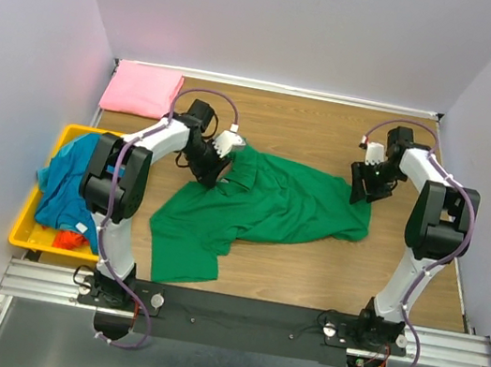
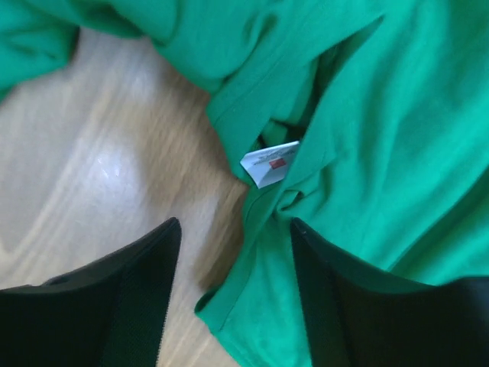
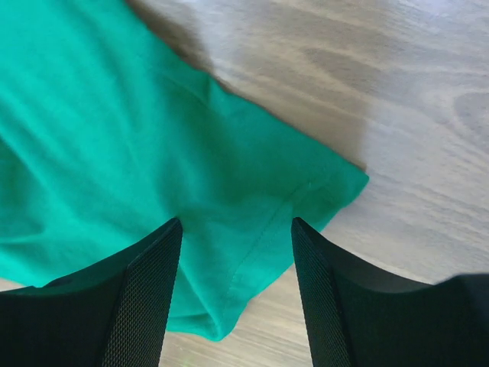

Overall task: Fold and stack the t-shirts
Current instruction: Flatten the tshirt out

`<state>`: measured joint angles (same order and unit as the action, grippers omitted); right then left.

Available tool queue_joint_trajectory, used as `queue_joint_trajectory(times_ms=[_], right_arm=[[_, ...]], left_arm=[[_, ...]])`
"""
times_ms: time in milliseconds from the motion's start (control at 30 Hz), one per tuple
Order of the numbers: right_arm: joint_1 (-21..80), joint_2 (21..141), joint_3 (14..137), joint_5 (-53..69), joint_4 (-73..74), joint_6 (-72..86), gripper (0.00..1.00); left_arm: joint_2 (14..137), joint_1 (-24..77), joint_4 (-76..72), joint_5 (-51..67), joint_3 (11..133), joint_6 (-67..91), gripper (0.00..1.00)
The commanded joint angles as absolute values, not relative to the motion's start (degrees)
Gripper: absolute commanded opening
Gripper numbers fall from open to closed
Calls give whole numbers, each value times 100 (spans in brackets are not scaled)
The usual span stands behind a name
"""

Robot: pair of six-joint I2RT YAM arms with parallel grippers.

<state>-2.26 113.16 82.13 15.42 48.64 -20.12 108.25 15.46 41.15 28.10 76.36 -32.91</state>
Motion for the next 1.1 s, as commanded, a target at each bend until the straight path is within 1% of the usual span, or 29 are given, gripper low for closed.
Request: queue_joint_trajectory(times_ms=[0,33,67,167,267,400,533,633,667,700,733,767,800,833,867,900,1067], right_arm=[[-220,11461,8402,1266,4649,-1828,66],[-220,11478,8368,1187,4641,-1846,65],[-220,11479,8289,1056,4623,-1889,65],[-220,11426,8113,888,4606,-1977,63],[-229,11321,7858,695,4562,-2065,62],[-237,11119,7577,571,4562,-2162,61],[-237,10794,7348,466,4579,-2329,59],[-237,10539,7260,360,4597,-2469,58],[-237,10477,7277,360,4623,-2505,58],[-237,10433,7312,404,4632,-2548,58],[-237,10320,7365,430,4675,-2558,59],[-237,10266,7487,535,4684,-2566,59],[-237,10231,7558,580,4702,-2566,59],[-237,10204,7637,615,4693,-2549,59],[-246,10239,7742,676,4702,-2488,59],[-246,10283,7926,720,4702,-2453,58],[-246,10792,8375,949,4711,-2347,58]], left_arm=[[10855,1521,3788,2435,7410,-3058,46],[10802,1512,3805,2391,7313,-3067,38],[10741,1460,3814,2295,7243,-3076,23],[10390,1275,3884,2163,7040,-3032,1],[9985,906,4139,2031,6777,-3111,0],[9634,449,4578,1487,6320,-3426,0],[9466,360,4974,898,6038,-3691,0],[9492,325,5142,309,6082,-3604,0],[9518,308,5142,168,6152,-3551,9],[9545,299,5115,89,6265,-3516,23],[9554,281,5150,227,6667,-3498,33],[9545,281,5176,698,6923,-3498,49],[9528,307,5177,955,7178,-3463,55],[9580,351,5151,1184,7685,-3385,57],[9650,543,5159,1508,7934,-3271,59],[9833,658,5133,1590,8354,-3200,59],[10598,1239,4852,1959,9262,-2655,62]])
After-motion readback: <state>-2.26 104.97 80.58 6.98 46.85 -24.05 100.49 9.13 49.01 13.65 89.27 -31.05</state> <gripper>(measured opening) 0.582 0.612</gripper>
